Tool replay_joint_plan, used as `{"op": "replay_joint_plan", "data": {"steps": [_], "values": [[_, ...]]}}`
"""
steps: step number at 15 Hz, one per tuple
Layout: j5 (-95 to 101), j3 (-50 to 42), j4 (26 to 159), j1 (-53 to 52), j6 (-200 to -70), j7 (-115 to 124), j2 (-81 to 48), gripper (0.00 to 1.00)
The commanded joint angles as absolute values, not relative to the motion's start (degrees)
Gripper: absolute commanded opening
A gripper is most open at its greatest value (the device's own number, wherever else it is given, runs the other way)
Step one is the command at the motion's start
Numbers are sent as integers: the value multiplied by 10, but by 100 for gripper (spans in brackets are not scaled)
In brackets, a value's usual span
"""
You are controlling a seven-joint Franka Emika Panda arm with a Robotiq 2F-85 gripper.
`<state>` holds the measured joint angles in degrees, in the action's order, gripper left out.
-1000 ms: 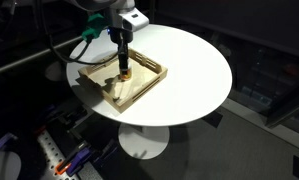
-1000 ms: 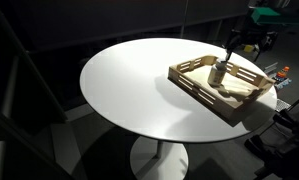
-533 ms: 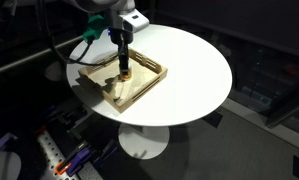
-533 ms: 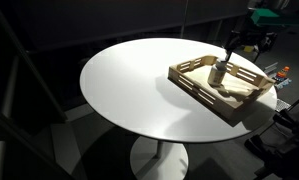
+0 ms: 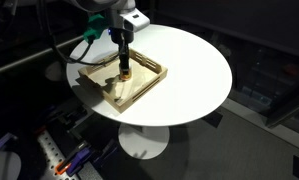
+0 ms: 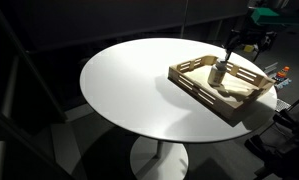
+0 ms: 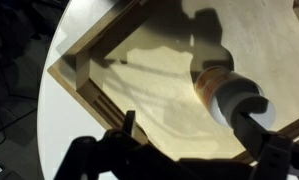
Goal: Put the lid on the bottle
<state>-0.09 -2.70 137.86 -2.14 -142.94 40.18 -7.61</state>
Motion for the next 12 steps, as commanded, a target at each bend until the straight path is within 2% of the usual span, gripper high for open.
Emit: {"op": "replay_joint_plan", "data": {"steps": [1, 6, 12], "values": [[-4, -27, 1383, -17, -1422, 384, -48, 100], [-21, -26, 1387, -6, -1383, 341, -18, 100], [-44, -29, 1380, 12, -1262, 194, 36, 100]]}}
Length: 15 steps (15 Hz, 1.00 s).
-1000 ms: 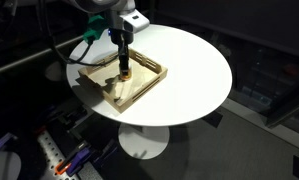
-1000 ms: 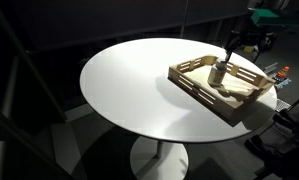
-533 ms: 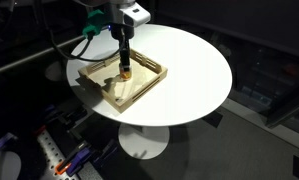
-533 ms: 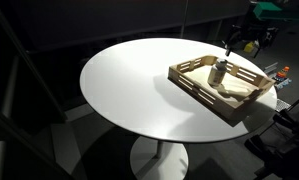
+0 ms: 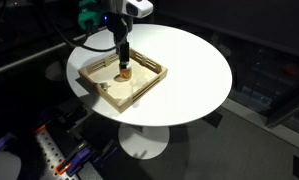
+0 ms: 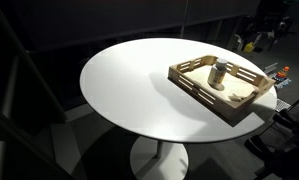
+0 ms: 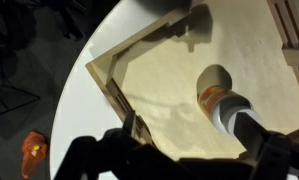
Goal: Put the lid on the bottle
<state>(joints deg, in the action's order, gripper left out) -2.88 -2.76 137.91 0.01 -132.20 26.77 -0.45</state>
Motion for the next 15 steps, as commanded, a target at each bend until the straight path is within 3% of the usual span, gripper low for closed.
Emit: {"op": "replay_joint_plan", "data": {"steps": [1, 15], "values": [[-39, -30, 1377, 14, -1237, 174, 46, 100], [28, -21, 1350, 43, -1092, 149, 226, 100]]}}
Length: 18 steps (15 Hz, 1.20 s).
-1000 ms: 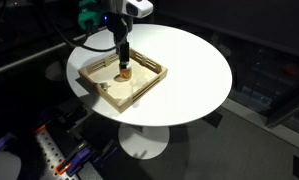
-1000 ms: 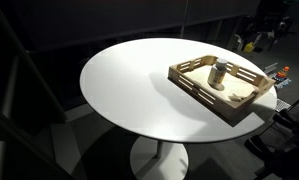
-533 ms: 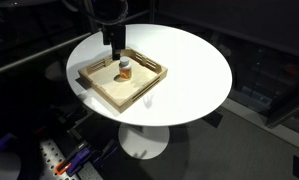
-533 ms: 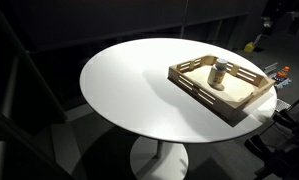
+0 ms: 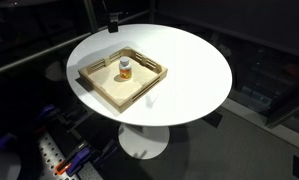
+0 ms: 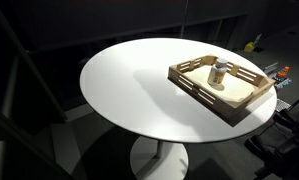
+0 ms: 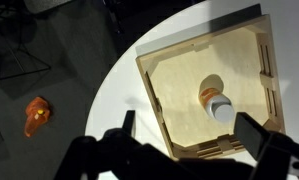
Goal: Put the lid on the bottle
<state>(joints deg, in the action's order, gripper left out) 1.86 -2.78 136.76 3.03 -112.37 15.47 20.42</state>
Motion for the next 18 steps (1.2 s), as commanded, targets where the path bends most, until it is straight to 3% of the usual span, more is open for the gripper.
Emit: {"op": "replay_joint_plan", "data": {"steps": [1, 18], "values": [[28, -21, 1346, 45, -1087, 148, 231, 100], [16, -21, 1355, 46, -1098, 151, 234, 100]]}}
